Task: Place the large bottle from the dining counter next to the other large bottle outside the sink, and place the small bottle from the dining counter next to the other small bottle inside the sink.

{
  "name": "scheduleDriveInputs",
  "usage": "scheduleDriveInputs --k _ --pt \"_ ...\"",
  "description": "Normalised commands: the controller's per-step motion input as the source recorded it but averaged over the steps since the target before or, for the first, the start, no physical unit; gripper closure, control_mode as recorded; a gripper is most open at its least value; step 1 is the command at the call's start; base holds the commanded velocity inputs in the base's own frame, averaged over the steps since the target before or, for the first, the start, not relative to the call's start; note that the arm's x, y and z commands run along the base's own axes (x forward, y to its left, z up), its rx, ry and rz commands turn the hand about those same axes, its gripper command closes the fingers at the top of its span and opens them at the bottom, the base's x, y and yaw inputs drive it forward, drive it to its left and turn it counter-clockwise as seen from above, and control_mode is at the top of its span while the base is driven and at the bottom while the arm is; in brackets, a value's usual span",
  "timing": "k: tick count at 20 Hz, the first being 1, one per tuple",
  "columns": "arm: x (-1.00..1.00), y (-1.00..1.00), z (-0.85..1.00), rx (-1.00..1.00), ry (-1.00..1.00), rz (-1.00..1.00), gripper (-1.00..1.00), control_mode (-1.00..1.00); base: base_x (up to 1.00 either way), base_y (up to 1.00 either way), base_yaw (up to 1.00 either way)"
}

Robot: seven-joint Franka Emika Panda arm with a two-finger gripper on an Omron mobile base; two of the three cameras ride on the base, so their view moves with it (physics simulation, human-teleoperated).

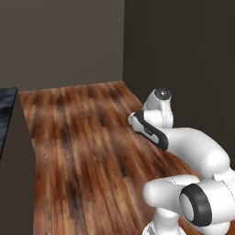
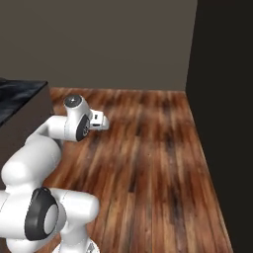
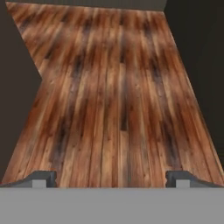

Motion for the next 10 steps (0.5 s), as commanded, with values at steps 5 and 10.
scheduleDriveInputs --k 5,10 --pt "0.00 0.00 0.00 0.00 0.00 0.00 -1.00 1.00 1.00 -0.09 -0.05" --pt "0.00 0.00 0.00 0.00 0.00 0.00 -1.00 1.00 1.00 0.00 -0.02"
